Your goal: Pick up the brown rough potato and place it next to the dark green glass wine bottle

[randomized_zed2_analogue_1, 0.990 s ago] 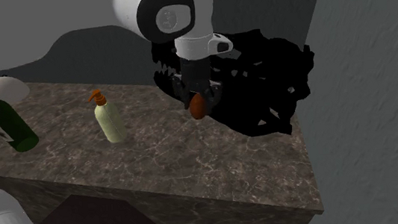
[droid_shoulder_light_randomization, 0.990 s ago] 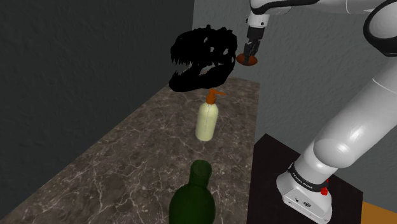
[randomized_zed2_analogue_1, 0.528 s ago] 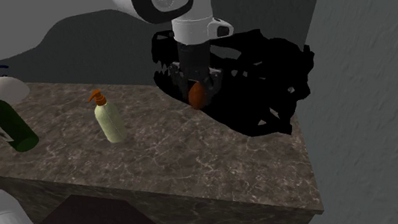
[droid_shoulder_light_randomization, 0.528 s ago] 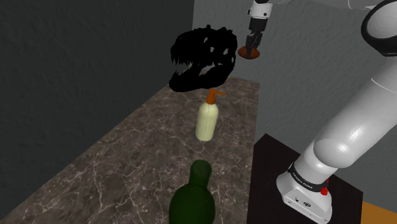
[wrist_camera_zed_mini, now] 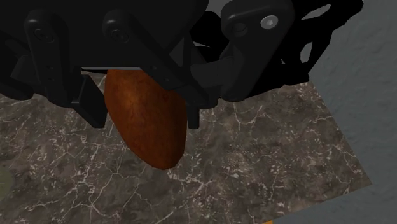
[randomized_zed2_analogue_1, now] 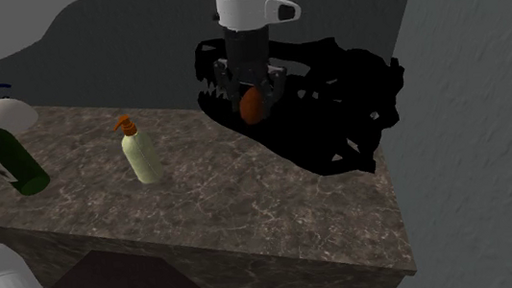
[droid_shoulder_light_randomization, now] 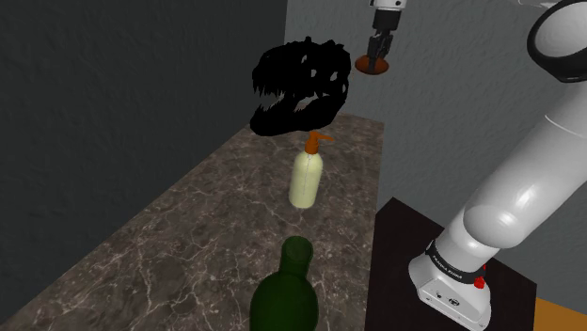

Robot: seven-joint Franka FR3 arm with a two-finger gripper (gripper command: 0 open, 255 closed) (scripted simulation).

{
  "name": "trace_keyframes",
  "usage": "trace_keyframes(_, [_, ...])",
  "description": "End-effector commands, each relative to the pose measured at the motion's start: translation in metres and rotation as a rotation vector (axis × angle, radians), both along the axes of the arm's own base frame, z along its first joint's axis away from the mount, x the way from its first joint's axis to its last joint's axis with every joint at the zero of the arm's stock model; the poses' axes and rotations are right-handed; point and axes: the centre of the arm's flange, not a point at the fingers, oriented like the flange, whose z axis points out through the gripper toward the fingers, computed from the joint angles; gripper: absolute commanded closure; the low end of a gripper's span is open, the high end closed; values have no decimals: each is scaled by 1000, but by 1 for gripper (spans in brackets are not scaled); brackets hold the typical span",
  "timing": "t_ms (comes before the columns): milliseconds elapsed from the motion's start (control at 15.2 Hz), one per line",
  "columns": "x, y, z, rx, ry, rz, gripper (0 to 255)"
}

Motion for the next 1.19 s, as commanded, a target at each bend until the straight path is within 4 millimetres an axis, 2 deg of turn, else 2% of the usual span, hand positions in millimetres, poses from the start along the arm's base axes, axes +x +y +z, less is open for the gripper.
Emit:
trace_keyframes(0, [0,0,10,0,0,0,255])
trace_keyframes(924, [0,0,84,0,0,0,255])
trace_keyframes(990, [0,0,85,0,0,0,255])
trace_keyframes(1122, [-13,23,85,0,0,0,255])
